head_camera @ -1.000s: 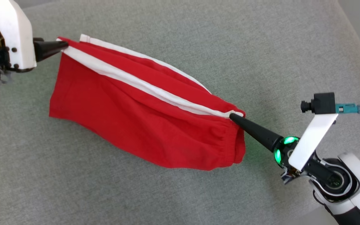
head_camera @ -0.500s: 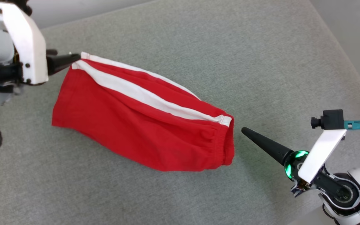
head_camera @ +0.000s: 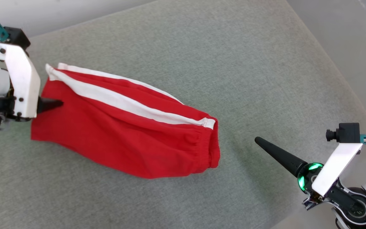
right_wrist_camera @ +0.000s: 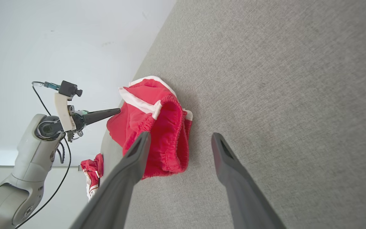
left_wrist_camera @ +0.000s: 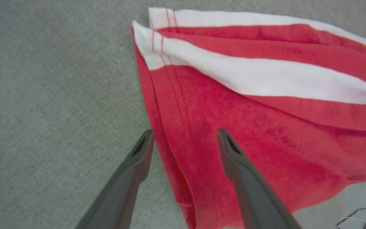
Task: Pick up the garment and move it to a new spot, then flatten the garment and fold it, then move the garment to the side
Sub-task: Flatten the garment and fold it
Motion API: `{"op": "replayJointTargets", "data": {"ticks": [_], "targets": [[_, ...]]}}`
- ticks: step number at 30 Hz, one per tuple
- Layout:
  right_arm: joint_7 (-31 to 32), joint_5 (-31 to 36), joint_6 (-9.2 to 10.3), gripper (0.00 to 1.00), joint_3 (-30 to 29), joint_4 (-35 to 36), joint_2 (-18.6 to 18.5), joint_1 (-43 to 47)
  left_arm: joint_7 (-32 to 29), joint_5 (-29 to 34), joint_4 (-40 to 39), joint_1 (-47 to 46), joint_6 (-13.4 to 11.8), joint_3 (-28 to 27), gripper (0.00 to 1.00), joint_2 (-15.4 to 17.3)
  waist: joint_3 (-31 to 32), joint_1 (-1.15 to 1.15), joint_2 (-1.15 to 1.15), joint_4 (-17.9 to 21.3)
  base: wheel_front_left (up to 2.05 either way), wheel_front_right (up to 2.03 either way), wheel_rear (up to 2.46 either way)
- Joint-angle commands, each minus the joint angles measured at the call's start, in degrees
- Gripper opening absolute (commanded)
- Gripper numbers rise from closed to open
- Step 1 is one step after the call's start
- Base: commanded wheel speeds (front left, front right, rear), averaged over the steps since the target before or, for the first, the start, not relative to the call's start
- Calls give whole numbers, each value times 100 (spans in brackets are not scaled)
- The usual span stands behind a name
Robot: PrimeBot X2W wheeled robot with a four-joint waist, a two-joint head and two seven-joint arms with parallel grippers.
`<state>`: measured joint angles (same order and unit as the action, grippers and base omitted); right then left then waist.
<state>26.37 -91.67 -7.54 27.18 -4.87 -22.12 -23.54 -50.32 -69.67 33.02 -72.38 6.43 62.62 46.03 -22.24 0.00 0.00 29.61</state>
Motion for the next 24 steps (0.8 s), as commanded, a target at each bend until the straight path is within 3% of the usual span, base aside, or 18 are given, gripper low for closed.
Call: {"op": "replayJointTargets", "data": {"ticks": [1, 6, 11, 12, 13, 14, 15, 24], "targets": [[-26, 63, 11, 100, -54, 38, -37, 102, -65, 53, 23, 123, -58, 57, 100, 48, -42, 0, 0, 75, 0, 0, 0], [-40, 66, 11, 100, -87, 89, 17, 177, -140, 213, 80, 179, -146, 206, 100, 81, -96, 0, 0, 177, 0, 0, 0], [-61, 83, 11, 100, -130, 80, 52, 248, -383, -69, 14, 315, -202, 208, 100, -81, -134, 0, 0, 187, 0, 0, 0], [-63, 86, 11, 100, -140, 73, 59, 253, -396, -65, -8, 294, -215, 213, 84, -92, -138, 0, 0, 181, 0, 0, 0], [-61, 86, 11, 100, -147, 68, 70, 255, -407, -51, -20, 277, -223, 219, 50, -94, -139, 0, 0, 175, 0, 0, 0], [-60, 89, 11, 100, -155, 63, 80, 254, -450, -61, -23, 273, -236, 229, 33, -99, -137, 0, 0, 170, 0, 0, 0], [-56, 88, 11, 100, -161, 58, 92, 250, -466, -76, -35, 269, -247, 234, 1, -105, -137, 0, 0, 165, 0, 0, 0], [-12, 118, 11, 100, -213, -18, 83, 232, -383, -163, -91, 315, -319, 165, 0, -125, 18, 0, 0, -32, 0, 0, 0]]}}
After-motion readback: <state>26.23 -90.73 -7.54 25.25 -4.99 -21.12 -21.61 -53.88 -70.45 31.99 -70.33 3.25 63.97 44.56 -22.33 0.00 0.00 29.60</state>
